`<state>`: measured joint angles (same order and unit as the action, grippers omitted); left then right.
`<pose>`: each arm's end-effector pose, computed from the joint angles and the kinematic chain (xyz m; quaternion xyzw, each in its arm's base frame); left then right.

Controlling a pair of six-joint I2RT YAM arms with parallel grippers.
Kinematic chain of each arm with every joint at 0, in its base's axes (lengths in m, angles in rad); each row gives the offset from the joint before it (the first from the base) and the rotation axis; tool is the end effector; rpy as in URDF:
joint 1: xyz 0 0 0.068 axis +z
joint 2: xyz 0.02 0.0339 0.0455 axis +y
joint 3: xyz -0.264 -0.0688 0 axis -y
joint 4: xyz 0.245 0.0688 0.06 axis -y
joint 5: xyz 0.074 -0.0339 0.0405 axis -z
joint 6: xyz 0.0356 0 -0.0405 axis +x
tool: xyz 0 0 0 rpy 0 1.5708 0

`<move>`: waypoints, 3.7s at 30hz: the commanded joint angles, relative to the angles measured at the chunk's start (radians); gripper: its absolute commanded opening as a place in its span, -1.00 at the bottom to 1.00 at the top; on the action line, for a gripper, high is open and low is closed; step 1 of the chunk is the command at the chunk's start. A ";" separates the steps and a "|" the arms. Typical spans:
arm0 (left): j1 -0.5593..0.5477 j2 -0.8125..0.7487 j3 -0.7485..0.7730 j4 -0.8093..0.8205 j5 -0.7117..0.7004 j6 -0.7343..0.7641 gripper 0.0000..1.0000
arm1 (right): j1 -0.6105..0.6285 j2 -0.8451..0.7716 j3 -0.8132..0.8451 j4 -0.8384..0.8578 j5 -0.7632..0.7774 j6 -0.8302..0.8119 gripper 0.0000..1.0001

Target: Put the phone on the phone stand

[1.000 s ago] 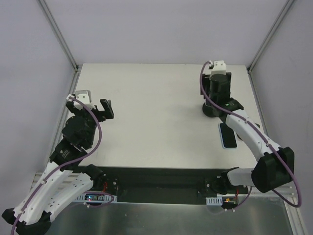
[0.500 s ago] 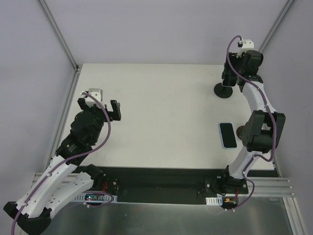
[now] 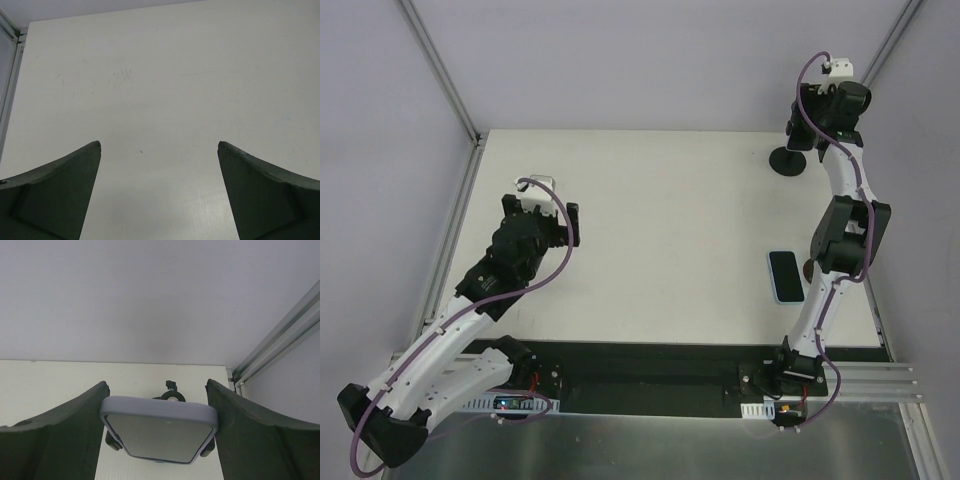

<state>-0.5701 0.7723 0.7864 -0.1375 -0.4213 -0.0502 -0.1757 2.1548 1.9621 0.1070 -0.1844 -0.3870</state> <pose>0.1600 -0.0853 0.3481 0.0545 0.7438 -0.0484 0.6644 0.5192 -0.0855 0.3364 -0.1393 0.7230 -0.1218 0.6657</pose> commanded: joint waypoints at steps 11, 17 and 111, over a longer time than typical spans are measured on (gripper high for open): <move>-0.004 0.007 0.002 0.042 0.042 0.026 0.98 | -0.008 -0.012 0.103 0.111 0.028 -0.021 0.93; -0.004 -0.019 0.001 0.041 0.055 0.027 0.98 | -0.005 -0.062 0.098 0.047 0.091 -0.006 0.93; -0.412 -0.091 -0.087 0.134 -0.054 0.200 0.98 | -0.288 -0.974 -1.212 -0.174 0.152 0.094 -0.98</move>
<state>-0.9699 0.6662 0.7036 -0.0513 -0.4328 0.1257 -0.4732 1.2129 0.6823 -0.1410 -0.0605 -0.3149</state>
